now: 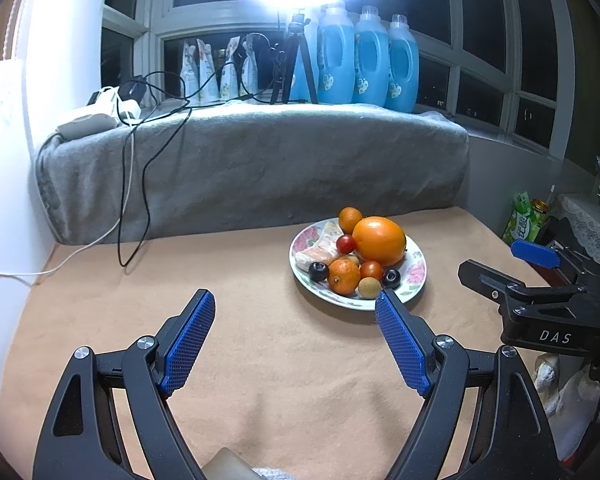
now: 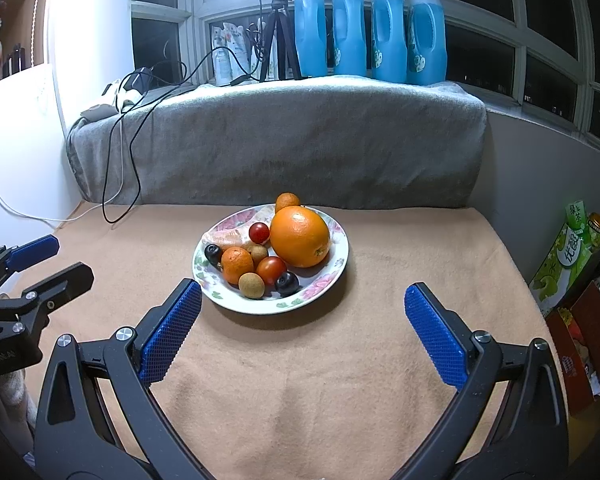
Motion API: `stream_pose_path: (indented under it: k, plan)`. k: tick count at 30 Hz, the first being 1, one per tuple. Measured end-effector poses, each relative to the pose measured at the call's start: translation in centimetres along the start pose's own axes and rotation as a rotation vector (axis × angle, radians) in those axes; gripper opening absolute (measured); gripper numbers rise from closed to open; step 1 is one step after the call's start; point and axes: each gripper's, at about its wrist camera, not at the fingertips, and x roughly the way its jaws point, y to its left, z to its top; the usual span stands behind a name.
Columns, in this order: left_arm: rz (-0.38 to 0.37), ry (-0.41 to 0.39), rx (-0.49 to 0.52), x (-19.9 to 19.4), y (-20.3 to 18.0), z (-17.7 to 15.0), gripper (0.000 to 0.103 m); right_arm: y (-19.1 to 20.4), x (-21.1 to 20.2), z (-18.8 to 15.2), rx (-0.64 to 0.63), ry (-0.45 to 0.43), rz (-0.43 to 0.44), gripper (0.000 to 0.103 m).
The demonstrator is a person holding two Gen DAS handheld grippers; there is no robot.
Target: Organize fruits
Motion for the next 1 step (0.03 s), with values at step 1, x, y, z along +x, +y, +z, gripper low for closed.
stream_pose_path:
  k: [1]
  plan:
    - [0.002,0.002,0.001,0.07,0.01,0.02,0.083,-0.08,0.08,-0.01,-0.001,0.002,0.002,0.103]
